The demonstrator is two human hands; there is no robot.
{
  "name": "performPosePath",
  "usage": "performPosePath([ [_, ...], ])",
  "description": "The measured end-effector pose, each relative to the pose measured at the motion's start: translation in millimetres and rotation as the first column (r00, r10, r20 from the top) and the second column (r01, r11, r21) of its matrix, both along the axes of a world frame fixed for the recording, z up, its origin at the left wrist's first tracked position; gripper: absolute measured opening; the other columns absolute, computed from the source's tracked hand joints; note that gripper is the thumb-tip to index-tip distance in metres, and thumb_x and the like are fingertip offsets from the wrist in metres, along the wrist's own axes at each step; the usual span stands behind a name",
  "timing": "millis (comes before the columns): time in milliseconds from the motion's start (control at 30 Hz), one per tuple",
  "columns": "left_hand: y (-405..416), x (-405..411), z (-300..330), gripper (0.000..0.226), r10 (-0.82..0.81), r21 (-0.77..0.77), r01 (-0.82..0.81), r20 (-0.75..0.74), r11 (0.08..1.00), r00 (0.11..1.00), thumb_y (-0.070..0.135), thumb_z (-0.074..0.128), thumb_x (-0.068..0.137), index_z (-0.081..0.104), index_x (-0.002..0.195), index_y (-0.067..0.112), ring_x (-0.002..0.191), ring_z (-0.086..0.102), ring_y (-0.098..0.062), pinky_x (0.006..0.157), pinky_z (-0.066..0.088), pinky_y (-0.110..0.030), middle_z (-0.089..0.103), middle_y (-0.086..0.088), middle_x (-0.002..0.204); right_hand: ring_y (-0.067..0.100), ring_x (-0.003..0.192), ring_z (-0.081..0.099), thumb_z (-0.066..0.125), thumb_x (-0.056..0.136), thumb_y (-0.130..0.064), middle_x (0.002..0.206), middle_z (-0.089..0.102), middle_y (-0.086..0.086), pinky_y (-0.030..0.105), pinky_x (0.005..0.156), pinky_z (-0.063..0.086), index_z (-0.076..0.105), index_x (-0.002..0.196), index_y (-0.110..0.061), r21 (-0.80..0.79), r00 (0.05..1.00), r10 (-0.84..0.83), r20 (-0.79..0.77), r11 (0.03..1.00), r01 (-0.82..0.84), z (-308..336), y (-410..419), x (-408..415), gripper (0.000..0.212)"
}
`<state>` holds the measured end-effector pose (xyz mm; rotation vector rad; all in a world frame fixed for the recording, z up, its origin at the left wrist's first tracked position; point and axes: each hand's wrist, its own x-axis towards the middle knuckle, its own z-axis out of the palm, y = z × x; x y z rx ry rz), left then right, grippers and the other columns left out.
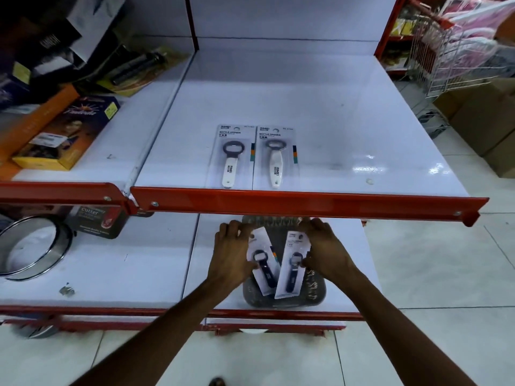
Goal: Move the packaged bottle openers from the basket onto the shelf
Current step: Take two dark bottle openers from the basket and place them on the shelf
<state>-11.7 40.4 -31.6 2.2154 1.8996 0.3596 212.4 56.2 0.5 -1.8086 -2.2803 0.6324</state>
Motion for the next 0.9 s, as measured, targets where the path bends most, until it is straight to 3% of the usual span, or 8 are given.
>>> performPosePath([
  [167, -51, -9, 25, 0.027, 0.006, -0.124, 0.037, 0.330, 0.992, 0.944, 0.030, 0.067, 0.090, 0.059, 0.114, 0.022, 0.103, 0.064, -0.023, 0.093, 0.047, -0.025, 0.071, -0.005, 0.114, 0.021, 0.088, 0.070, 0.068, 0.086, -0.021, 0.100, 0.074, 0.006, 0.030, 0.087, 0.058, 0.064, 0.093, -0.023, -0.109, 0.984, -0.107, -0.145, 0.990, 0.091, 32, -49, 5, 0.008],
  [300, -77, -12, 75, 0.014, -0.126, 0.065, 0.109, 0.410, 0.992, 0.903, 0.023, 0.067, 0.090, 0.069, 0.102, 0.016, 0.092, 0.066, -0.016, 0.091, 0.056, -0.027, 0.075, -0.005, 0.103, 0.007, 0.084, 0.067, 0.069, 0.085, -0.021, 0.095, 0.072, -0.011, 0.018, 0.083, 0.056, 0.064, 0.091, -0.032, 0.004, 0.970, -0.095, -0.223, 0.995, 0.099, 84, -83, 1, 0.014],
  [367, -83, -15, 112, 0.017, -0.204, 0.203, 0.121, 0.460, 0.972, 0.864, 0.023, 0.069, 0.087, 0.070, 0.103, 0.016, 0.089, 0.064, -0.008, 0.087, 0.049, -0.006, 0.075, -0.002, 0.099, 0.003, 0.082, 0.067, 0.071, 0.084, -0.023, 0.090, 0.069, -0.023, 0.013, 0.078, 0.055, 0.063, 0.091, -0.034, 0.079, 0.950, -0.094, -0.297, 0.989, 0.123, 123, -97, 4, 0.015],
  [433, -87, -17, 157, 0.019, -0.240, 0.272, 0.105, 0.530, 0.957, 0.813, 0.025, 0.070, 0.085, 0.068, 0.104, 0.025, 0.087, 0.061, 0.003, 0.079, 0.042, 0.003, 0.073, 0.011, 0.097, 0.000, 0.081, 0.068, 0.073, 0.081, -0.023, 0.082, 0.071, -0.027, 0.008, 0.070, 0.053, 0.063, 0.088, -0.035, 0.177, 0.921, -0.082, -0.380, 0.971, 0.160, 164, -106, 7, 0.017],
  [567, -80, -9, 242, 0.029, -0.292, 0.313, 0.101, 0.656, 0.944, 0.696, 0.022, 0.074, 0.084, 0.055, 0.099, 0.038, 0.070, 0.068, -0.003, 0.063, 0.052, -0.013, 0.076, 0.012, 0.083, 0.007, 0.073, 0.070, 0.070, 0.083, -0.013, 0.090, 0.072, -0.014, 0.014, 0.062, 0.054, 0.063, 0.095, -0.026, 0.290, 0.835, 0.005, -0.551, 0.939, 0.186, 234, -101, 24, 0.019],
  [733, -29, 12, 297, 0.027, -0.350, 0.393, 0.095, 0.651, 0.915, 0.674, 0.012, 0.071, 0.088, 0.054, 0.104, 0.026, 0.044, 0.043, -0.008, 0.045, 0.041, -0.021, 0.054, 0.006, 0.047, 0.022, 0.092, 0.069, 0.065, 0.089, -0.018, 0.103, 0.072, 0.002, 0.051, 0.079, 0.059, 0.055, 0.107, -0.040, 0.302, 0.788, 0.000, -0.615, 0.924, 0.235, 267, -41, 54, 0.031],
  [833, 27, 23, 299, 0.027, -0.289, 0.332, 0.067, 0.687, 0.941, 0.666, 0.011, 0.072, 0.087, 0.056, 0.101, 0.027, 0.049, 0.046, -0.018, 0.052, 0.050, -0.031, 0.051, -0.011, 0.050, 0.041, 0.083, 0.065, 0.061, 0.092, -0.017, 0.095, 0.069, 0.023, 0.046, 0.075, 0.057, 0.051, 0.113, -0.039, 0.198, 0.757, -0.073, -0.650, 0.945, 0.261, 271, 5, 63, 0.033],
  [900, 63, 31, 295, 0.026, -0.240, 0.256, 0.066, 0.741, 0.964, 0.627, 0.009, 0.075, 0.084, 0.059, 0.101, 0.021, 0.055, 0.052, -0.020, 0.059, 0.055, -0.033, 0.055, -0.016, 0.057, 0.031, 0.066, 0.058, 0.061, 0.092, -0.014, 0.081, 0.064, 0.014, 0.035, 0.064, 0.052, 0.049, 0.123, -0.024, 0.143, 0.751, -0.139, -0.646, 0.944, 0.298, 270, 30, 67, 0.035],
])
